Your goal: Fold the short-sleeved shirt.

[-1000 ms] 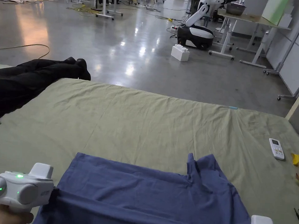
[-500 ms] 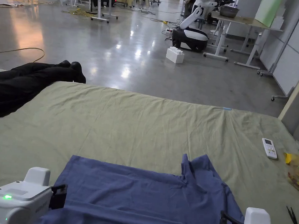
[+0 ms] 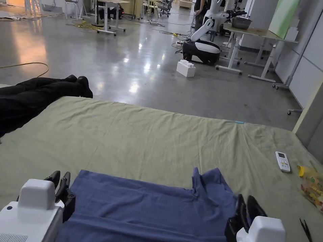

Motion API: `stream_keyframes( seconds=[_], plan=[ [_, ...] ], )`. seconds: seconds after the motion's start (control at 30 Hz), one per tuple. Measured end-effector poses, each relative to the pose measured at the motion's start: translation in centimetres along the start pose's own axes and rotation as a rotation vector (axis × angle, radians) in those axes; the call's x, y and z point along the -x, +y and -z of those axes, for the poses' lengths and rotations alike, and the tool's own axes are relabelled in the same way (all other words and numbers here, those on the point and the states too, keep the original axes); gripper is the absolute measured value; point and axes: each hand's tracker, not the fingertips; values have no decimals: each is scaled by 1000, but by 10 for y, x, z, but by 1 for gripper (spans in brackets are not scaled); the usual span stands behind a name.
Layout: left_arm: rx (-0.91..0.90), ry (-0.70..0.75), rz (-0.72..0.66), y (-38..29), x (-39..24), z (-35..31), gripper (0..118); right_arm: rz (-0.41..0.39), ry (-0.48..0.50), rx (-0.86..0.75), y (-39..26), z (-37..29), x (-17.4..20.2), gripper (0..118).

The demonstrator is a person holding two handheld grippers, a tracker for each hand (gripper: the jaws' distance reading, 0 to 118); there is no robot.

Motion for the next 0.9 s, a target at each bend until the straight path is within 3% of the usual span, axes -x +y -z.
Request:
stream_keyframes(
  seconds=[0.03,0.1,0.17,0.2,0.33,0.57,0.77,0.8,0.9],
  plan=[
    [-5,-16,-11,2,2,-7,5,0,-1,-6,1,-5,2,5],
    [-26,-15,-21,4,3,-18,3,20,13,-18,3,-11,4,3],
    [-35,-17,-22,7,6,-27,3,34,6,-28,4,-19,8,2],
    [-38,-11,-22,6,6,-30,3,-7,-12,-62,7,-22,10,2],
    [7,-9,-41,1,20,-29,3,14,-2,-33,5,-24,10,2],
    [273,54,-48,-38,60,11,3,17,-1,37,-7,-22,2,2],
    [636,-52,-97,-84,84,71,3,-7,0,92,-23,-17,-2,2],
    [687,-60,-90,-93,86,80,7,-14,1,103,-26,-16,-2,2],
    [766,-68,-72,-115,88,102,49,-7,10,148,-36,-15,-3,2]
  ],
)
